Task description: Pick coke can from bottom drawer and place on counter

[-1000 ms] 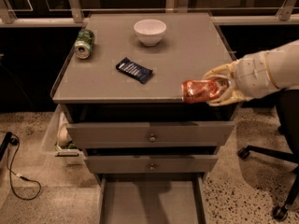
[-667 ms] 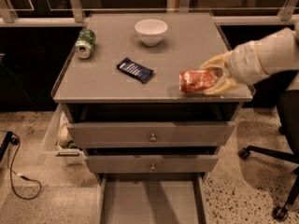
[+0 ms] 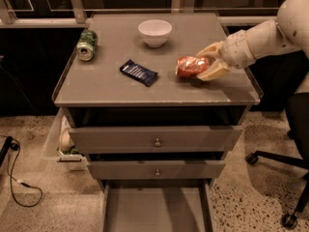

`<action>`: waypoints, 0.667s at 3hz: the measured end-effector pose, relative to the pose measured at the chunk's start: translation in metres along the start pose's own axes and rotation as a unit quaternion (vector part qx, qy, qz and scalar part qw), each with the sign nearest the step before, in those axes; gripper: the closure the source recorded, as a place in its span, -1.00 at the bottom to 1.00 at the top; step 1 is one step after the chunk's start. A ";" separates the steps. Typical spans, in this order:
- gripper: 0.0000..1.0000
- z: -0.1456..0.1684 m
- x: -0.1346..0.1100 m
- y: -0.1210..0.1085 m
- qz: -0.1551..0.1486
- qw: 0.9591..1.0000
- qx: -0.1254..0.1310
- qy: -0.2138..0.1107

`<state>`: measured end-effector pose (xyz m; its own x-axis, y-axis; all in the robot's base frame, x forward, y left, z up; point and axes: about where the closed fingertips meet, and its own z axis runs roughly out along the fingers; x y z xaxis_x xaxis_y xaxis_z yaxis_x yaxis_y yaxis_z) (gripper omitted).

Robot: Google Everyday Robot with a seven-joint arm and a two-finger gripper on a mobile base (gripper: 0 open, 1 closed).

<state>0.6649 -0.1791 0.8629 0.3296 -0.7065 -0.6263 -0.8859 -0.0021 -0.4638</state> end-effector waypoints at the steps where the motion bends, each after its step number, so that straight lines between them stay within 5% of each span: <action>1: 1.00 0.000 0.003 -0.028 0.045 0.998 0.025 -0.030; 2: 1.00 -0.004 -0.001 -0.044 0.080 0.995 0.053 -0.034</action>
Offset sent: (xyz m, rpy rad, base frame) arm 0.0450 -0.0045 0.0378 0.1984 0.0545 -0.2395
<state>0.7018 -0.1810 0.8865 0.2108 -0.6428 -0.7365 -0.8909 0.1838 -0.4154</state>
